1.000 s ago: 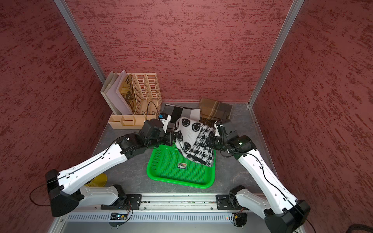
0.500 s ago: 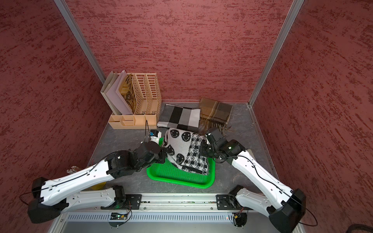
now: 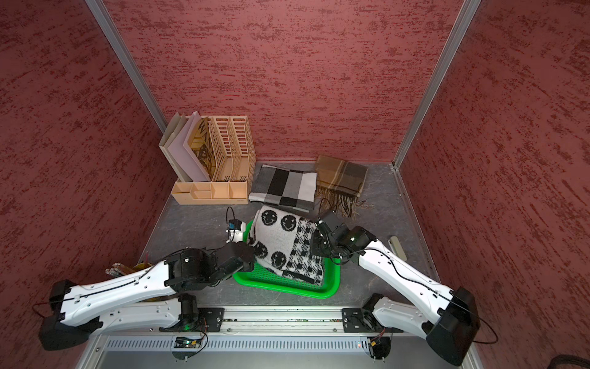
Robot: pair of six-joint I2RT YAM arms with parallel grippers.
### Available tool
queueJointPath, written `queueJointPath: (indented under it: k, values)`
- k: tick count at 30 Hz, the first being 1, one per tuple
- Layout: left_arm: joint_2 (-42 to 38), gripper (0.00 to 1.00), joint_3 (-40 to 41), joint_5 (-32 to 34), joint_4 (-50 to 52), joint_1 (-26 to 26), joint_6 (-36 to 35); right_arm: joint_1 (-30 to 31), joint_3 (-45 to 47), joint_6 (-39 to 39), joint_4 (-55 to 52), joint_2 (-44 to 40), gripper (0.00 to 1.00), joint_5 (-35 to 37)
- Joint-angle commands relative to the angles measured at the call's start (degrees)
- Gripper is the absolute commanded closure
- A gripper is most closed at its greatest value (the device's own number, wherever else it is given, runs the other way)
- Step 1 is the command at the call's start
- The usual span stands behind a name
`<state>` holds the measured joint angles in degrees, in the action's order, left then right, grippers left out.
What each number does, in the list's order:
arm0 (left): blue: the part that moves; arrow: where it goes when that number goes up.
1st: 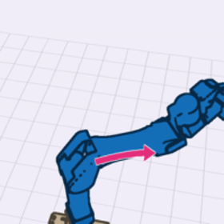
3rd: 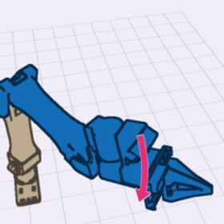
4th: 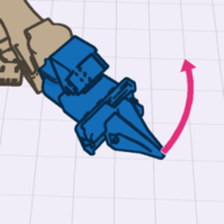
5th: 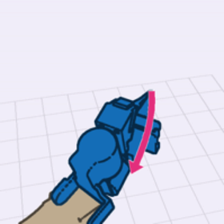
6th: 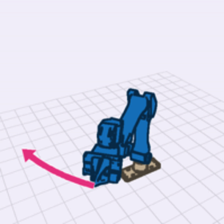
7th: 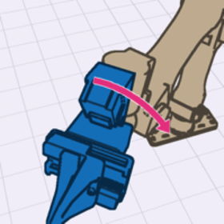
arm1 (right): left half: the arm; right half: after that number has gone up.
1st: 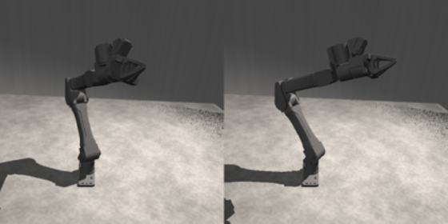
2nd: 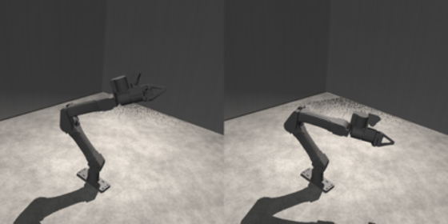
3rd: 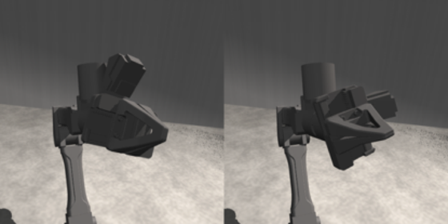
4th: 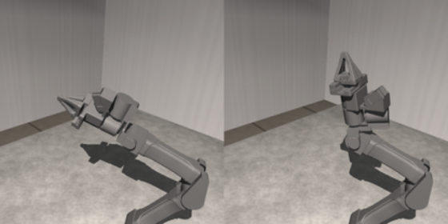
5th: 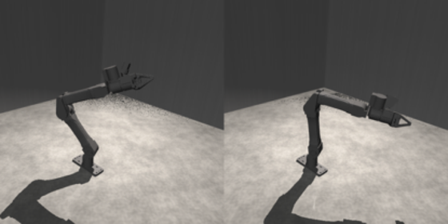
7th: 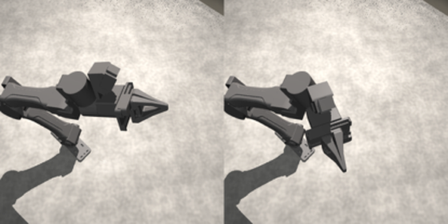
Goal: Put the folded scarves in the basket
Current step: Place the scarf in the basket.
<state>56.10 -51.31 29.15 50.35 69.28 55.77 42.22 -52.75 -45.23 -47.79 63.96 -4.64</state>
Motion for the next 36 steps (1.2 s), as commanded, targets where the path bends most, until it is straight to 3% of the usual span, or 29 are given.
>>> queueJointPath:
  k: [1, 10, 36]
  values:
    - [-1.27, 1.0, -0.17, 3.05, 3.59, 2.03, 4.13, 0.31, 0.02, -0.84, 1.12, -0.95, 1.0, 2.37]
    - [-0.33, 1.0, 1.17, 4.67, 6.3, 6.39, 9.62, 0.32, -2.8, 1.33, -3.45, 0.81, 1.0, 3.66]
    - [5.49, 1.0, 8.7, 2.63, 3.49, 6.75, 14.51, 0.32, 6.06, -1.05, 3.07, 7.03, 1.0, 8.13]
